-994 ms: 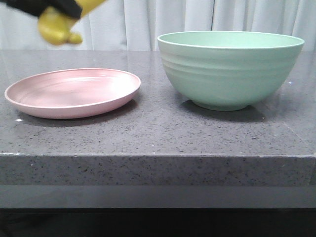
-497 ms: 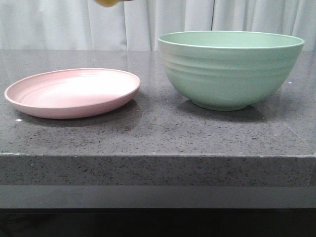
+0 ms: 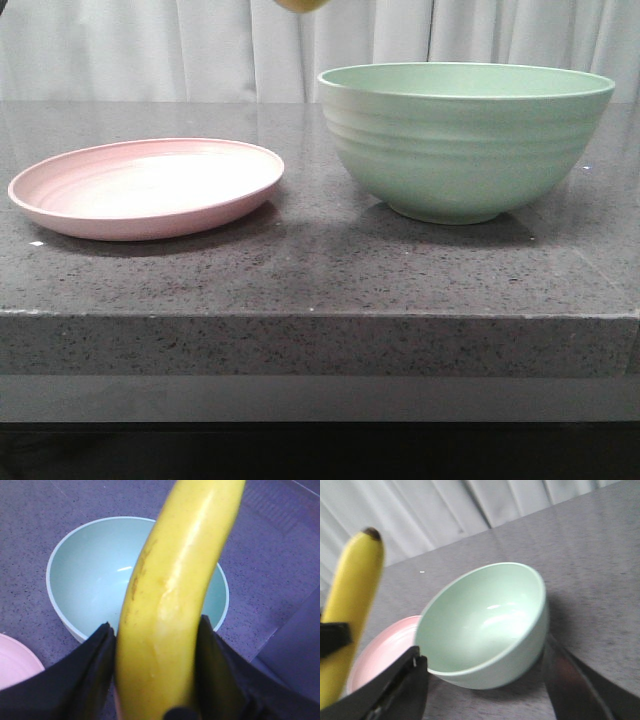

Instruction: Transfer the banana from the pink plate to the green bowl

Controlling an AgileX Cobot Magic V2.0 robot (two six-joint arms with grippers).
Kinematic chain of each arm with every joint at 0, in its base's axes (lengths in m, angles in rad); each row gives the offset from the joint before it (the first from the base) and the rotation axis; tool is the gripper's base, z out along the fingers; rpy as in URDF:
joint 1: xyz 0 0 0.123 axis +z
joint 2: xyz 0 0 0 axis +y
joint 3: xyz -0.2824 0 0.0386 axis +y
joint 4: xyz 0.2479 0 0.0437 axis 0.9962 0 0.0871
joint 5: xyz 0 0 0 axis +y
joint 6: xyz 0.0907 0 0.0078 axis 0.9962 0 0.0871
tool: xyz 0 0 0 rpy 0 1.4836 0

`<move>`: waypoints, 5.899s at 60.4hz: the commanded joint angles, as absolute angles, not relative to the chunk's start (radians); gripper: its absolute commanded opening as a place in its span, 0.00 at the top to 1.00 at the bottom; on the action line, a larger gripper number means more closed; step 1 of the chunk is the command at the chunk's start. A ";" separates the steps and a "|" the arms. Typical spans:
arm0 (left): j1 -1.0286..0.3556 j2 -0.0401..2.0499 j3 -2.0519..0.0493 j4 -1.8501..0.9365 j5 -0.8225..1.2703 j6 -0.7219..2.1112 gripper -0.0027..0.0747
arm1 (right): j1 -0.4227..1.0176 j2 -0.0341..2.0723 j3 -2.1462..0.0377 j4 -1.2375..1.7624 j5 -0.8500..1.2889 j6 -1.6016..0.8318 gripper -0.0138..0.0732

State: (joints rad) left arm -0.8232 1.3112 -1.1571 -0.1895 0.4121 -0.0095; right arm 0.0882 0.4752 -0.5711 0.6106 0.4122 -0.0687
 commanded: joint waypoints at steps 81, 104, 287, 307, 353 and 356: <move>-0.831 1.275 -1.195 -0.200 0.339 -0.019 0.65 | 0.501 1.210 -1.112 0.788 0.277 -0.083 0.62; -0.831 1.275 -1.195 -0.192 0.318 -0.017 0.30 | 0.501 1.210 -1.112 0.788 0.271 -0.083 0.70; -0.349 1.214 -1.159 -0.106 0.261 -0.017 0.99 | 0.168 1.229 -1.247 0.631 0.471 -0.565 0.93; -0.133 0.894 -0.874 -0.043 0.147 -0.017 0.99 | 0.100 0.936 -0.888 0.621 0.287 -0.565 0.93; -0.132 0.241 -0.334 -0.062 0.089 -0.017 0.99 | 0.100 0.283 -0.368 0.636 0.134 -0.565 0.93; -0.132 0.241 -0.334 -0.062 0.089 -0.017 0.99 | 0.100 0.283 -0.368 0.636 0.134 -0.565 0.93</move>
